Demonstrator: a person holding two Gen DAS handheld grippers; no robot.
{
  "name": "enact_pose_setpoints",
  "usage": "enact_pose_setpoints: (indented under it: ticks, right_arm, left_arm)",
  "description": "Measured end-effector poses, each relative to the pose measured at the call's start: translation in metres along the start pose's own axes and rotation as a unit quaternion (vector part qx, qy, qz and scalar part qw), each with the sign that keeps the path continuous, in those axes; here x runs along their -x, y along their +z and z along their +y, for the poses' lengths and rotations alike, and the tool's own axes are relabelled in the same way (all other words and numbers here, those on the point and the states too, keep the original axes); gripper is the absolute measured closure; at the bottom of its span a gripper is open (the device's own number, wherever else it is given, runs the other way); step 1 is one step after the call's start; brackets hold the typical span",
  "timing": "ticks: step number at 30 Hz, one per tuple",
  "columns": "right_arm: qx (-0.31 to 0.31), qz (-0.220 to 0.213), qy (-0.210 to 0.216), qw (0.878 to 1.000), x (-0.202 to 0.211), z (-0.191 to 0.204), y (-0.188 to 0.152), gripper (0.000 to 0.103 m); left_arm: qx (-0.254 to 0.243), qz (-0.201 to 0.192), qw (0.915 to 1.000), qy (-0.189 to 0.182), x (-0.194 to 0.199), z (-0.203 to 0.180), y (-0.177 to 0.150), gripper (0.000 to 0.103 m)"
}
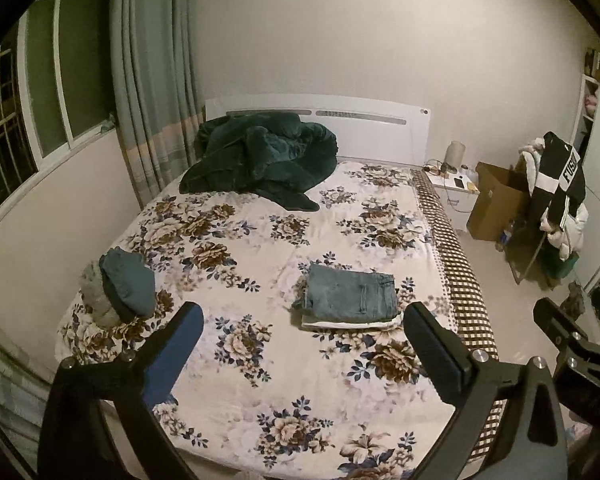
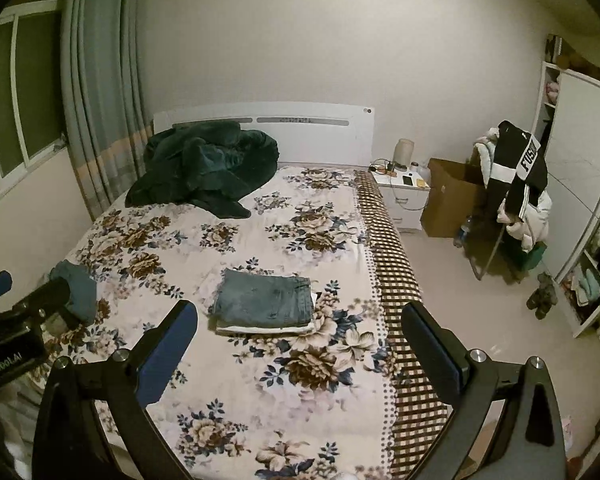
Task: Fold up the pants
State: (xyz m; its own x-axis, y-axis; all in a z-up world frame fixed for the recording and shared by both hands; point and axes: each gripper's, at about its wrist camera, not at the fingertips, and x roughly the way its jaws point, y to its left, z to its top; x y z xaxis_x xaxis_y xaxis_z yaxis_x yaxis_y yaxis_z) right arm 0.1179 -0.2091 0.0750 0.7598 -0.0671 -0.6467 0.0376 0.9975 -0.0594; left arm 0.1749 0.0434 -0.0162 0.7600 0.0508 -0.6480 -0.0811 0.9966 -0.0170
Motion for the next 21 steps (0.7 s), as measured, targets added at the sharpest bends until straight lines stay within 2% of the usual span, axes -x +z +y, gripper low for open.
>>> enact_pose_setpoints:
  ticks: [21]
  right_arm:
    - [-0.01,0.016,0.005,1.0,-0.011,0.008,-0.003,0.0]
  left_arm:
    - [-0.015,0.001,0.9998,0.011,0.011,0.009,-0.005,0.001]
